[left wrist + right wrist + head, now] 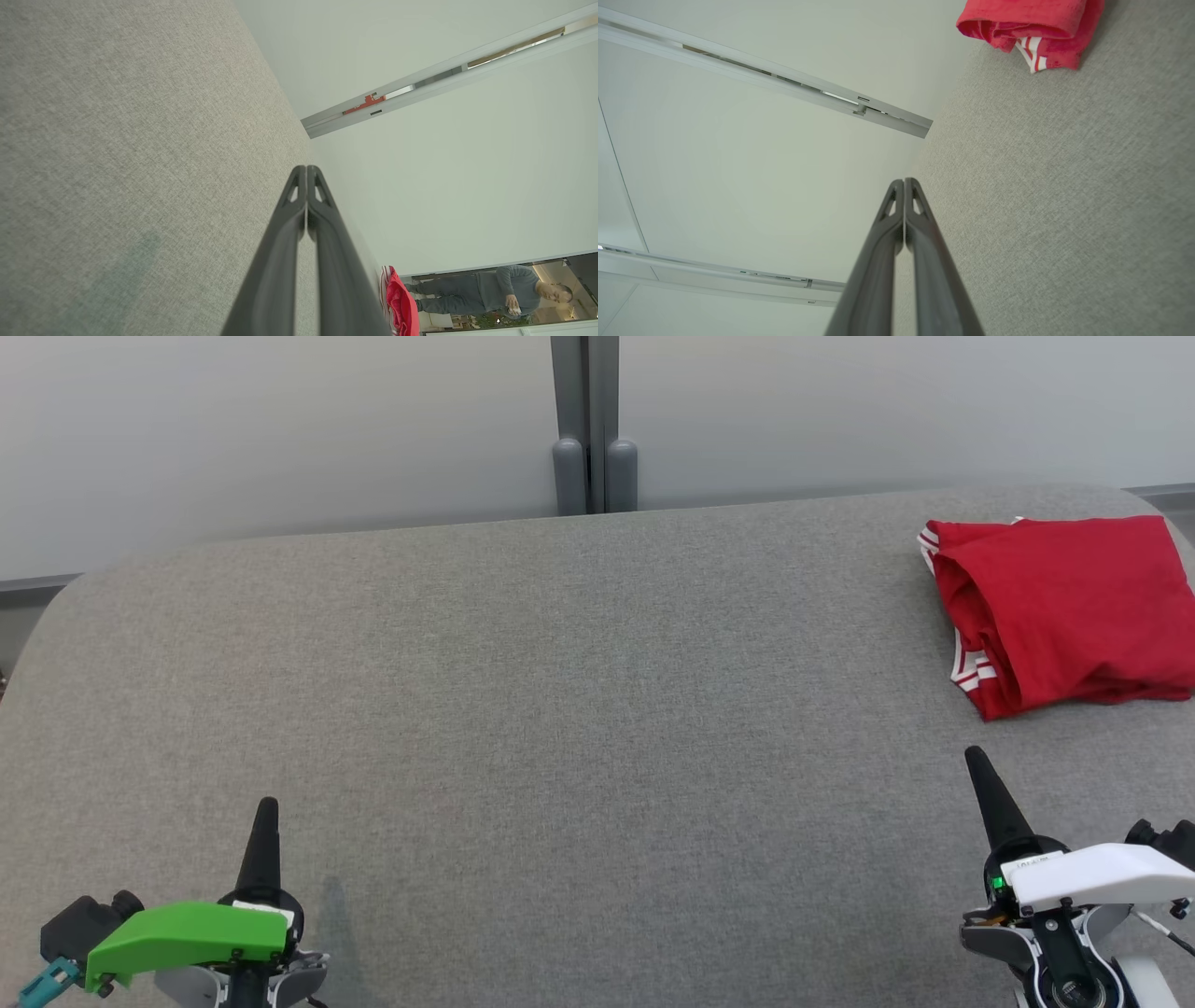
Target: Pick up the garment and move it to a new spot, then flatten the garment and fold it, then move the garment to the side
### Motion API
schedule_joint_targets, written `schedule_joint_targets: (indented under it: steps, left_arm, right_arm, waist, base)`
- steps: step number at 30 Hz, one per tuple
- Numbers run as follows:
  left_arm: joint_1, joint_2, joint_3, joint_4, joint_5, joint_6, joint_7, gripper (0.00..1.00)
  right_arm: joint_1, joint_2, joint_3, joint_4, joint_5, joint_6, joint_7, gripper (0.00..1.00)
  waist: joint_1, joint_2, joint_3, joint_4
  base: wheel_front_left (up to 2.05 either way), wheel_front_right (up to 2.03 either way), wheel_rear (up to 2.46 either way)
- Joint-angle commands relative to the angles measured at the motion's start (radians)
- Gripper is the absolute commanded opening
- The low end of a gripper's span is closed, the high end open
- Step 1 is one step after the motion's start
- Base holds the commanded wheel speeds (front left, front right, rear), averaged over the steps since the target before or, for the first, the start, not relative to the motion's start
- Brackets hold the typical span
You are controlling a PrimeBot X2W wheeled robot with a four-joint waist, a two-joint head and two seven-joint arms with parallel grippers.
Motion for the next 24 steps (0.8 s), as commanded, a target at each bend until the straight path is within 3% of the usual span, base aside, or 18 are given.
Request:
schedule_joint_targets:
  steps: [1,24]
  left_arm:
    - [-0.027,-0.001,0.009,-0.004,-0.024,-0.009,0.008,0.0]
    - [-0.042,-0.013,0.05,0.0,-0.209,-0.04,0.06,0.0]
  right_arm:
    - [-0.025,-0.001,-0.004,0.0,0.026,0.0,0.003,0.0]
    - [-0.055,0.01,-0.021,0.046,0.208,0.0,0.034,0.0]
  waist:
    - [0.0,0.0,-0.001,0.0]
    - [0.0,0.0,-0.011,0.006]
  base:
    - [0.0,0.0,0.0]
    - [0.0,0.0,0.0]
